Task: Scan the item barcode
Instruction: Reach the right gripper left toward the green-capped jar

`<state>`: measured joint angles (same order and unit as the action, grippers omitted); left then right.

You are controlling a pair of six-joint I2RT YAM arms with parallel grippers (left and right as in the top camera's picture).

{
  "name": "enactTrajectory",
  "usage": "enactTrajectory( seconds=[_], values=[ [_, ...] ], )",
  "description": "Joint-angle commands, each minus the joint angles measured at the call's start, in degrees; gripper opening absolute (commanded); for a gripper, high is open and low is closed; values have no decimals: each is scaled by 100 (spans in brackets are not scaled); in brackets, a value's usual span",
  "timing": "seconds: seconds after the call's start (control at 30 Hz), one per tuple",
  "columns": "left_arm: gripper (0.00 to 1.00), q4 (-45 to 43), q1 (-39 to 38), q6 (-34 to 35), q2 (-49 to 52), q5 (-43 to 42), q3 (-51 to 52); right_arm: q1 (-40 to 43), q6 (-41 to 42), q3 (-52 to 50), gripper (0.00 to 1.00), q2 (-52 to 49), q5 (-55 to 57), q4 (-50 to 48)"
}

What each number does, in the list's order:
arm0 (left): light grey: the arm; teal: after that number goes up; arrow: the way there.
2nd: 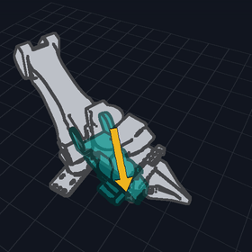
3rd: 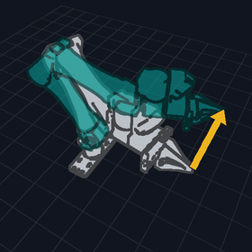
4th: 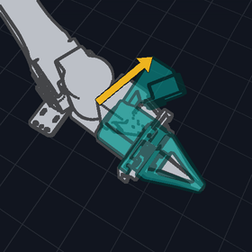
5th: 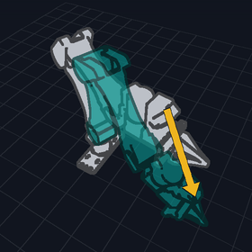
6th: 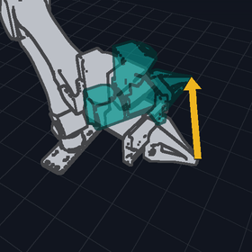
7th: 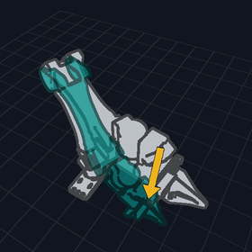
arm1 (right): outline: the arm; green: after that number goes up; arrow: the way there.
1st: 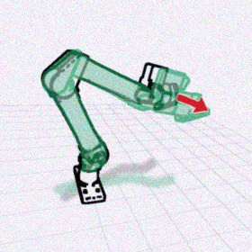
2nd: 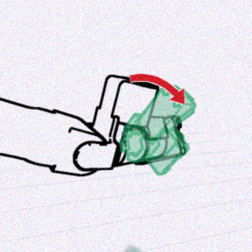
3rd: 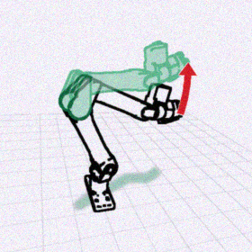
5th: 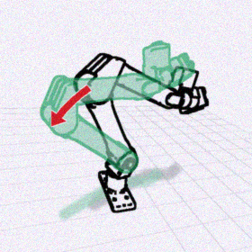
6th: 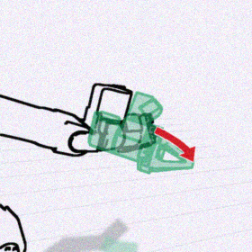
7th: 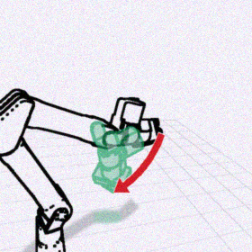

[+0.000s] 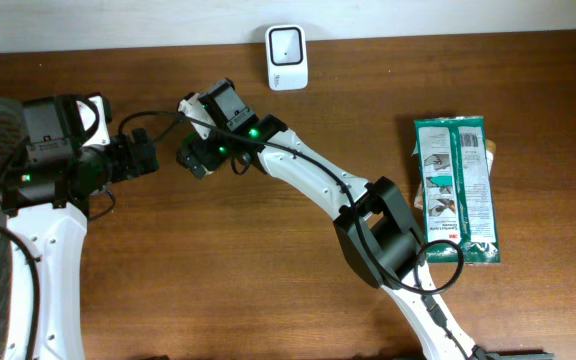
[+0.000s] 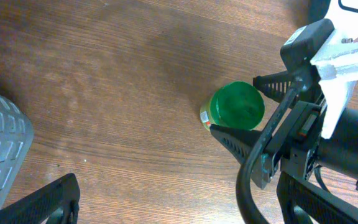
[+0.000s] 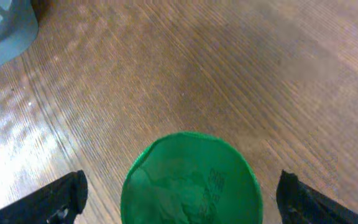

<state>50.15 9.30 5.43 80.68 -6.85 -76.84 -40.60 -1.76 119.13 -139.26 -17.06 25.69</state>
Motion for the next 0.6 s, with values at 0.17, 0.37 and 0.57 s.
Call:
enactTrajectory(
  seconds=[0.17, 0.37, 0.57],
  values=[
    [99, -9, -13, 55, -2, -39, -79, -37, -39, -9, 80, -293, -26, -81],
    [99, -9, -13, 52, -2, -39, -79, 85, -35, -7, 66, -262, -31, -37],
    [99, -9, -13, 55, -2, -42, -79, 398, -37, 9, 59, 289, -31, 612]
  ],
)
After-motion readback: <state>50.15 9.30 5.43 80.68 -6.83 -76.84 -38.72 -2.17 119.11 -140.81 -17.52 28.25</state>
